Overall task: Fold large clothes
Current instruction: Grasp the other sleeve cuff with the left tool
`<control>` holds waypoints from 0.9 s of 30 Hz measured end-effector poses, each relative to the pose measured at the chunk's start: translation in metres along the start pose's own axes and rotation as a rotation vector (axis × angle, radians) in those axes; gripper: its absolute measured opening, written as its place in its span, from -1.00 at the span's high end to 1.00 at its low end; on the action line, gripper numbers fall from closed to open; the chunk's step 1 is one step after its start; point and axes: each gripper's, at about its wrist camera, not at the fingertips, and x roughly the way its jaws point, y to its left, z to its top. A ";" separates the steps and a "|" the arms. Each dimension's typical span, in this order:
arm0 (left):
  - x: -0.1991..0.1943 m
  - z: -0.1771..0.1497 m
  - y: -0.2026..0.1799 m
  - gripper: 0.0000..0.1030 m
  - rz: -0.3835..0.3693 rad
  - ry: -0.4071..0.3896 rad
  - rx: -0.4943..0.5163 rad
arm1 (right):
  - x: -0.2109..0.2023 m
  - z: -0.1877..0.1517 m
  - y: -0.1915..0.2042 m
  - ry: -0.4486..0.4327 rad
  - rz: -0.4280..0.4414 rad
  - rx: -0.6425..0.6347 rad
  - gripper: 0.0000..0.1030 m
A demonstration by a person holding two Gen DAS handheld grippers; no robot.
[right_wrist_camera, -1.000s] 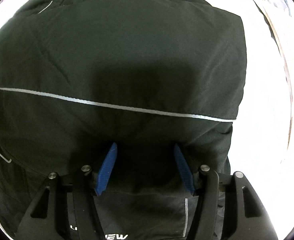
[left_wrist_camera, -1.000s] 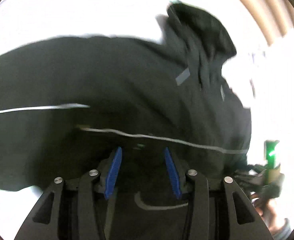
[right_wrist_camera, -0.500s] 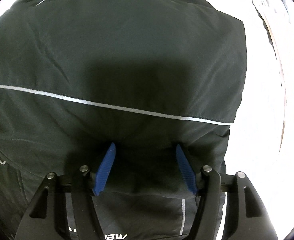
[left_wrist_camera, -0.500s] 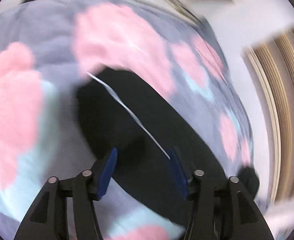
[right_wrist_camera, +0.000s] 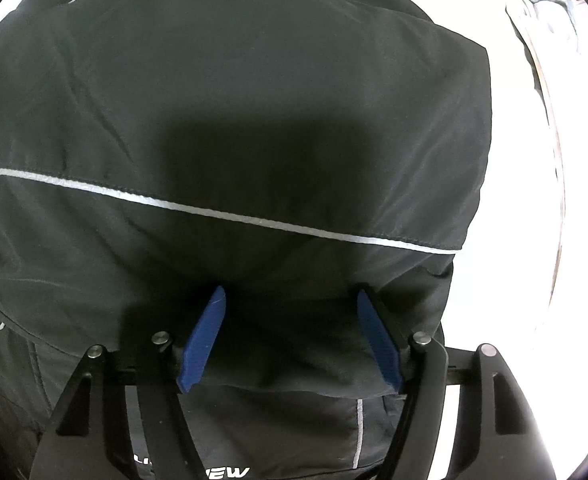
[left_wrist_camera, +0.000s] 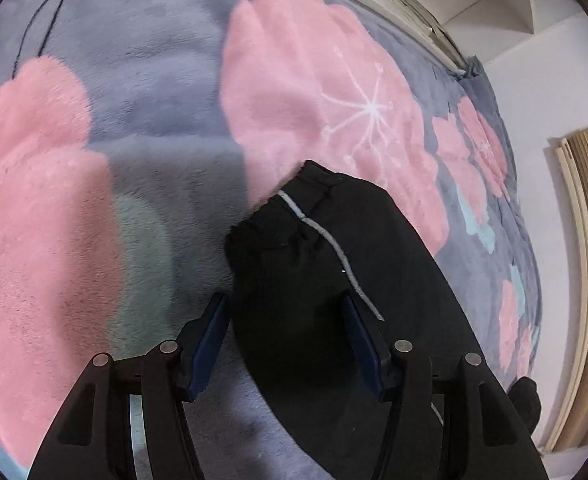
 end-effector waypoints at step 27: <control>-0.123 -0.280 -0.307 0.73 -0.519 0.125 0.965 | -0.055 -0.056 -0.019 -0.238 0.201 0.018 -0.39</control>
